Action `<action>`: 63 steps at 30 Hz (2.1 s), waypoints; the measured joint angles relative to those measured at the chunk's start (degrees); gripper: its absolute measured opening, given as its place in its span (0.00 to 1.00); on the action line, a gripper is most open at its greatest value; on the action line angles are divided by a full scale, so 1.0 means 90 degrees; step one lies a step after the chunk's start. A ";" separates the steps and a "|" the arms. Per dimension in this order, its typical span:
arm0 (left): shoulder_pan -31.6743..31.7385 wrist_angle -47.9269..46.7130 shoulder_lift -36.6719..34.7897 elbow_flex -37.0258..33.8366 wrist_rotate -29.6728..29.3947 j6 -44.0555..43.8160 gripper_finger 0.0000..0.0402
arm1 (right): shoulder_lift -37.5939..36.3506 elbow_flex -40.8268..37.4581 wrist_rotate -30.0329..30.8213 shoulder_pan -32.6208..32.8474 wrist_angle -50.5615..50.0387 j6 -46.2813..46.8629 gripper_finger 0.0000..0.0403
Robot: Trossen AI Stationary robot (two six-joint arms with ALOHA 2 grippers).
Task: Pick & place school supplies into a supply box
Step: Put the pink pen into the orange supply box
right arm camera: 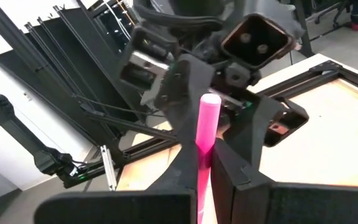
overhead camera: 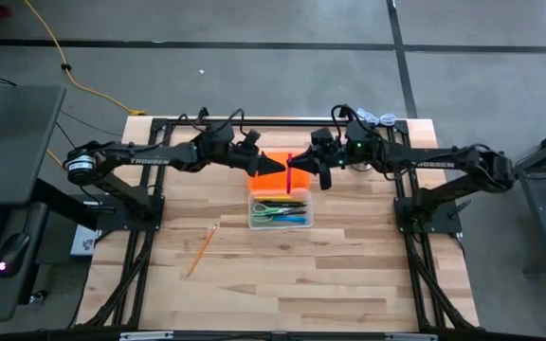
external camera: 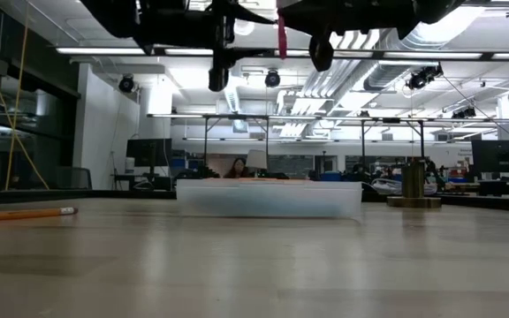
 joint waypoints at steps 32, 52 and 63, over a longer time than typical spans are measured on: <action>0.1074 -0.5630 -0.0595 0.0002 -0.1469 0.0863 0.55 | -0.1104 0.0000 0.1355 0.0650 -0.2788 -0.0510 0.00; 0.1074 -0.6999 -0.1954 -0.0526 -0.2916 0.0775 0.55 | -0.0219 0.0002 0.2028 0.1348 -0.2326 -0.0467 0.00; 0.1074 -0.6206 -0.3434 -0.1712 -0.2995 0.0428 0.55 | 0.0449 0.0191 0.1835 0.1345 -0.2372 -0.0358 0.00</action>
